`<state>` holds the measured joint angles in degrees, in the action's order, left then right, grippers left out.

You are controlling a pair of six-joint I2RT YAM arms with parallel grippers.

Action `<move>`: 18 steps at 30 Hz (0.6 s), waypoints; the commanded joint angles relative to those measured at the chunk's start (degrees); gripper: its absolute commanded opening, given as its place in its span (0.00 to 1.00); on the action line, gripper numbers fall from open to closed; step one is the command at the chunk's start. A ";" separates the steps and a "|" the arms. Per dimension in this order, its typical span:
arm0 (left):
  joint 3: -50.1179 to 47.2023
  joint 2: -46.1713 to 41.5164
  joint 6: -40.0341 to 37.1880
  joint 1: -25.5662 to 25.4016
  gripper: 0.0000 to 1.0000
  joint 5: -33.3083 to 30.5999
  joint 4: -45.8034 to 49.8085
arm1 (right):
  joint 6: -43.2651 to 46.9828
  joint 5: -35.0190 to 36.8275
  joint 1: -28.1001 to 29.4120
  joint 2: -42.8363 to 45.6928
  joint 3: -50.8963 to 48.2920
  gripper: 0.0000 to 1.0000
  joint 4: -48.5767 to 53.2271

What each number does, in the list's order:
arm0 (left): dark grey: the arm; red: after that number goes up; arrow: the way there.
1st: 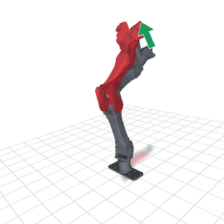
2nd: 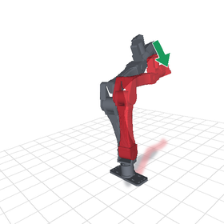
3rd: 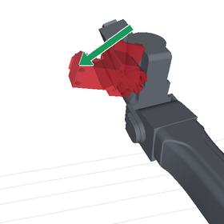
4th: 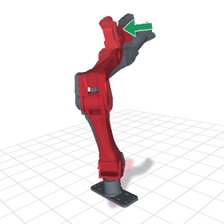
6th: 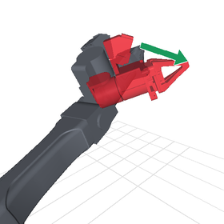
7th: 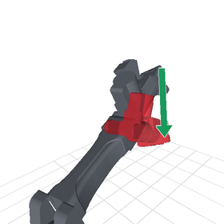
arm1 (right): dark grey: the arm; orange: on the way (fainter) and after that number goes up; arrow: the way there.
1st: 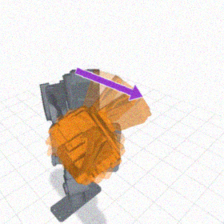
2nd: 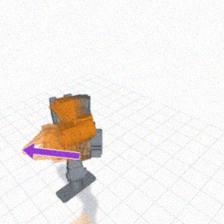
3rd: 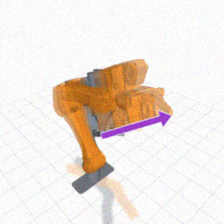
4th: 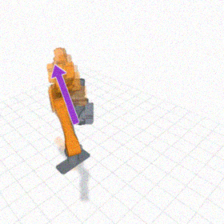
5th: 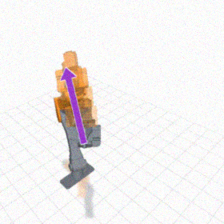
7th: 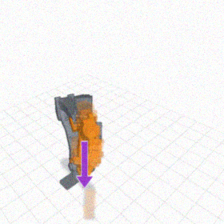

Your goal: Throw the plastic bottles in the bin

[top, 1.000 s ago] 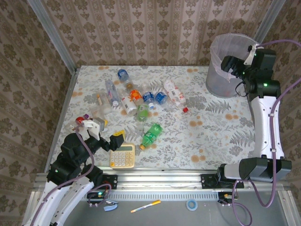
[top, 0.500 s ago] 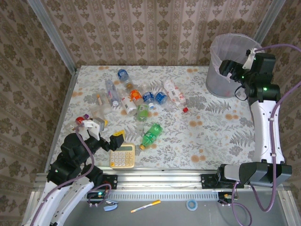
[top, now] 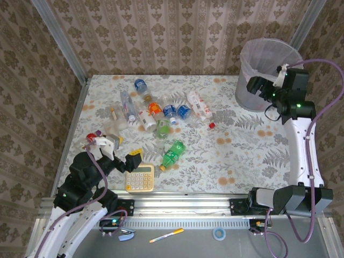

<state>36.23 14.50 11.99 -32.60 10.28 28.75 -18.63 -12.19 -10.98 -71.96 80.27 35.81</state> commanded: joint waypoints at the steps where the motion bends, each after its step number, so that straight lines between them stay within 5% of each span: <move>1: -0.02 -0.86 -1.09 -0.27 1.00 0.18 -0.19 | -2.24 -1.87 0.31 1.51 -2.45 1.00 -2.21; 18: -0.20 -0.79 -1.33 -0.18 1.00 -0.44 -0.16 | -3.92 -6.26 0.35 4.46 -12.61 1.00 -6.37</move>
<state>36.23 14.50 11.97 -32.60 10.26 28.75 -21.50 -15.86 -10.98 -68.93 68.99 31.62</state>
